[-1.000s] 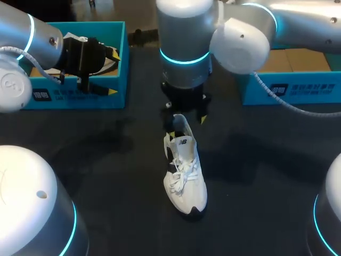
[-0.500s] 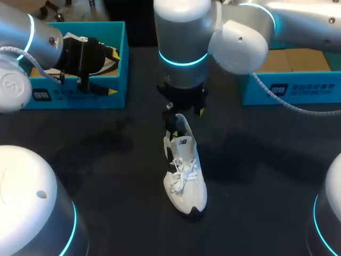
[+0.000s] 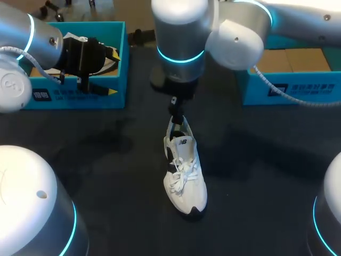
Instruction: Take the shoe out of the shoebox, open the shoe tongue, remove and reinsert the insole, then place the shoe into the shoebox
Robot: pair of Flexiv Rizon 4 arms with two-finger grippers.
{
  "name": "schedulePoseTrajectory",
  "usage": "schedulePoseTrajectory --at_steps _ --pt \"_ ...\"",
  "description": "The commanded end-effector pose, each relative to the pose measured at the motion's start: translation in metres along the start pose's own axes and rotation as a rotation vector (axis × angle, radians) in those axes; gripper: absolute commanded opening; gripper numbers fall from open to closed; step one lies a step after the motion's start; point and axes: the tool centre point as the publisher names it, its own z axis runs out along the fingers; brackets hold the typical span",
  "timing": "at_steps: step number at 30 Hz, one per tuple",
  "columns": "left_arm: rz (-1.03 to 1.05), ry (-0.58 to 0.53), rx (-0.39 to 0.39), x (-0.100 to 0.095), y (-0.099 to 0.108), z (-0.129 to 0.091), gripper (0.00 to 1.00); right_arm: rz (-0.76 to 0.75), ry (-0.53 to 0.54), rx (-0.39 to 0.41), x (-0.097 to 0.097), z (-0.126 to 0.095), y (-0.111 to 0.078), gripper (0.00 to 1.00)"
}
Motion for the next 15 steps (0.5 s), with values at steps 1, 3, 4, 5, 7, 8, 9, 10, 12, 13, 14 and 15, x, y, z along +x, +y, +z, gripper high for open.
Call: schedulePoseTrajectory --at_steps 1,3,4,5,7,8,9,10,12,13,14,15 --pt "0.000 0.002 -0.005 -0.001 -0.001 0.001 1.00 -0.036 0.015 -0.028 -0.004 0.018 0.007 1.00" --pt "0.000 0.002 -0.005 -0.001 -0.001 0.001 1.00 -0.046 0.021 -0.020 -0.005 0.022 0.009 1.00" --pt "0.000 0.002 -0.005 -0.001 -0.001 0.001 1.00 -0.046 0.021 -0.020 -0.005 0.022 0.009 1.00" --pt "0.000 0.002 -0.005 -0.001 -0.001 0.001 1.00 -0.073 0.045 -0.028 -0.006 0.039 0.010 1.00" --pt "0.000 0.002 -0.005 -0.001 -0.001 0.001 1.00 -0.077 0.052 -0.034 -0.006 0.046 0.011 1.00" --pt "0.000 0.002 -0.005 -0.001 -0.001 0.001 1.00 -0.091 0.054 -0.034 -0.007 0.050 0.011 1.00" --pt "0.000 0.002 -0.005 -0.001 -0.001 0.001 1.00 -0.099 0.052 -0.033 -0.007 0.053 0.012 1.00" --pt "0.000 0.002 -0.005 -0.001 -0.001 0.001 1.00 -0.101 0.047 -0.049 -0.008 0.055 0.012 1.00" --pt "0.000 0.002 -0.005 -0.001 -0.001 0.001 1.00 -0.119 0.041 -0.062 -0.009 0.059 0.012 1.00" --pt "0.000 0.002 -0.005 -0.001 -0.001 0.001 1.00 -0.134 0.042 -0.062 -0.009 0.062 0.012 1.00" --pt "0.000 0.002 -0.005 -0.001 -0.001 0.001 1.00 -0.154 0.044 -0.060 -0.010 0.064 0.012 1.00" --pt "0.000 0.002 -0.005 -0.001 -0.001 0.001 1.00 -0.171 0.049 -0.051 -0.010 0.068 0.013 1.00"
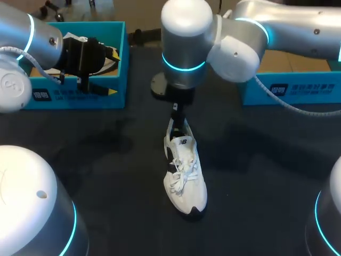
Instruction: Take the shoe out of the shoebox, open the shoe tongue, remove and reinsert the insole, then place the shoe into the shoebox
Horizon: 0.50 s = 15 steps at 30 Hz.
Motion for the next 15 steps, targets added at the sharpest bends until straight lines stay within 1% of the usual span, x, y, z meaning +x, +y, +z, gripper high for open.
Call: schedulePoseTrajectory --at_steps 1,5,10,15 --pt "0.000 0.002 -0.005 -0.001 -0.001 0.001 1.00 -0.042 0.016 0.002 -0.001 0.015 0.000 1.00" --pt "0.000 0.002 -0.005 -0.001 -0.001 0.001 1.00 -0.101 0.038 -0.003 0.001 0.026 -0.002 1.00" --pt "0.000 0.002 -0.005 -0.001 -0.001 0.001 1.00 -0.114 0.048 -0.018 -0.001 0.037 -0.002 1.00" --pt "0.000 0.002 -0.005 -0.001 -0.001 0.001 1.00 -0.133 0.060 -0.025 -0.003 0.047 0.003 1.00"
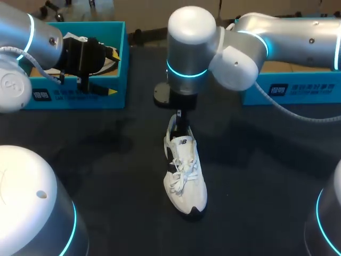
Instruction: Take the shoe out of the shoebox, open the shoe tongue, remove and reinsert the insole, then place the shoe into the shoebox
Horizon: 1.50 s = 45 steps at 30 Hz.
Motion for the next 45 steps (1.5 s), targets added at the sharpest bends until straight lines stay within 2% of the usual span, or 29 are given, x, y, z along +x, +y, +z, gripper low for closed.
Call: schedulePoseTrajectory --at_steps 1,9,11,13,15,20,22,23,25,30,36,37,39,43,45 --pt "0.000 0.002 -0.005 -0.001 -0.001 0.001 1.00 -0.014 0.017 -0.002 -0.003 0.013 0.004 1.00" --pt "0.000 0.002 -0.005 -0.001 -0.001 0.001 1.00 -0.023 0.041 0.004 0.002 0.025 0.004 1.00" --pt "0.000 0.002 -0.005 -0.001 -0.001 0.001 1.00 -0.022 0.042 0.005 0.002 0.025 0.005 0.80" --pt "0.000 0.002 -0.005 -0.001 -0.001 0.001 1.00 -0.021 0.041 0.004 0.001 0.025 0.007 0.71" --pt "0.000 0.002 -0.005 -0.001 -0.001 0.001 1.00 -0.023 0.039 0.015 0.001 0.026 0.009 0.49" --pt "0.000 0.002 -0.005 -0.001 -0.001 0.001 1.00 -0.023 0.038 0.022 0.001 0.026 0.010 0.30" --pt "0.000 0.002 -0.005 -0.001 -0.001 0.001 1.00 -0.022 0.038 0.028 0.002 0.026 0.010 0.26" --pt "0.000 0.002 -0.005 -0.001 -0.001 0.001 1.00 -0.020 0.038 0.030 0.003 0.027 0.009 0.21" --pt "0.000 0.002 -0.005 -0.001 -0.001 0.001 1.00 -0.013 0.034 0.039 0.004 0.028 0.009 0.00" --pt "0.000 0.002 -0.005 -0.001 -0.001 0.001 1.00 0.005 0.031 0.051 0.006 0.030 0.012 0.00" --pt "0.000 0.002 -0.005 -0.001 -0.001 0.001 1.00 0.012 0.018 0.055 0.007 0.010 0.012 0.00" --pt "0.000 0.002 -0.005 -0.001 -0.001 0.001 1.00 -0.004 0.022 0.071 0.007 0.004 0.012 0.00" --pt "0.000 0.002 -0.005 -0.001 -0.001 0.001 1.00 -0.016 0.012 0.016 0.008 -0.012 0.012 0.00" --pt "0.000 0.002 -0.005 -0.001 -0.001 0.001 1.00 -0.072 0.016 0.025 0.006 -0.043 0.012 0.00" --pt "0.000 0.002 -0.005 -0.001 -0.001 0.001 1.00 -0.063 0.014 0.003 0.003 -0.059 0.007 0.00"
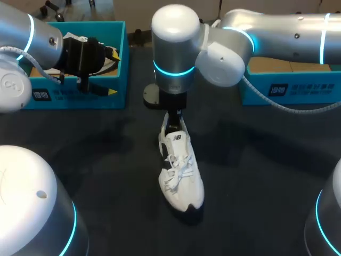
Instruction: Take the shoe out of the shoebox, open the shoe tongue, remove and reinsert the insole, then place the shoe into the shoebox
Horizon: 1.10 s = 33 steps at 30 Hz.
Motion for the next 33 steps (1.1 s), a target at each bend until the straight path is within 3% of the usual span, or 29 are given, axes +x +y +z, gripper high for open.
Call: schedulePoseTrajectory --at_steps 1,5,16,27,33 --pt "0.000 0.002 -0.006 -0.001 -0.001 0.001 1.00 0.008 -0.017 -0.022 0.000 -0.053 -0.019 0.00" --pt "0.000 0.002 -0.006 -0.001 -0.001 0.001 1.00 0.017 -0.025 0.013 -0.004 -0.086 -0.032 0.00" --pt "0.000 0.002 -0.006 -0.001 -0.001 0.001 1.00 0.007 -0.024 0.050 -0.016 -0.148 -0.057 0.00" --pt "0.000 0.002 -0.006 -0.001 -0.001 0.001 1.00 -0.012 -0.031 0.046 -0.027 -0.187 -0.073 0.00" --pt "0.000 0.002 -0.006 -0.001 -0.001 0.001 1.00 0.007 -0.032 0.031 -0.030 -0.191 -0.076 0.00"
